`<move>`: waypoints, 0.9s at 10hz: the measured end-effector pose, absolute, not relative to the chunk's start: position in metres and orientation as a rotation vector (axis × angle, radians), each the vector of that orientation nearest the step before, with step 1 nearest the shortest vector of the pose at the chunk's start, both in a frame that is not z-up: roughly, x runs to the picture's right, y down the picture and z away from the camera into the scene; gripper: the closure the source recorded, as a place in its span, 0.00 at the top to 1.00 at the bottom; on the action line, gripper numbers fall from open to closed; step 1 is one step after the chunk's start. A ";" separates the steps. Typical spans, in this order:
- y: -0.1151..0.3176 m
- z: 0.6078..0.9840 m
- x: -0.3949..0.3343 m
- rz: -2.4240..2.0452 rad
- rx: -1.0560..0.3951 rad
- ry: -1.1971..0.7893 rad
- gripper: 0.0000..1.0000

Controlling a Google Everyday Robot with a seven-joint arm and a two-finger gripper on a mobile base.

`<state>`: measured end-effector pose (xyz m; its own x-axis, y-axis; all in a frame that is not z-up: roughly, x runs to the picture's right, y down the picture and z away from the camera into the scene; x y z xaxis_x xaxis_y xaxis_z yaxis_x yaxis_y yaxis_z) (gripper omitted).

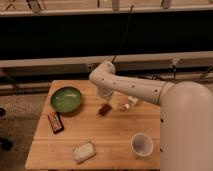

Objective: Place the pepper in the ceramic cup

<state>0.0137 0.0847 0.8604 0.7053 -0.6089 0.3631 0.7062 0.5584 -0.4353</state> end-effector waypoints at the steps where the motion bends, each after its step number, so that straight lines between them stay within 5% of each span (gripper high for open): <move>1: 0.090 0.864 0.010 -0.794 -0.596 -0.187 0.80; 9: 0.105 0.881 -0.010 -0.855 -0.578 -0.246 0.80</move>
<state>-0.0101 0.1046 0.8807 0.6401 -0.6385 0.4272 0.7679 0.5158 -0.3798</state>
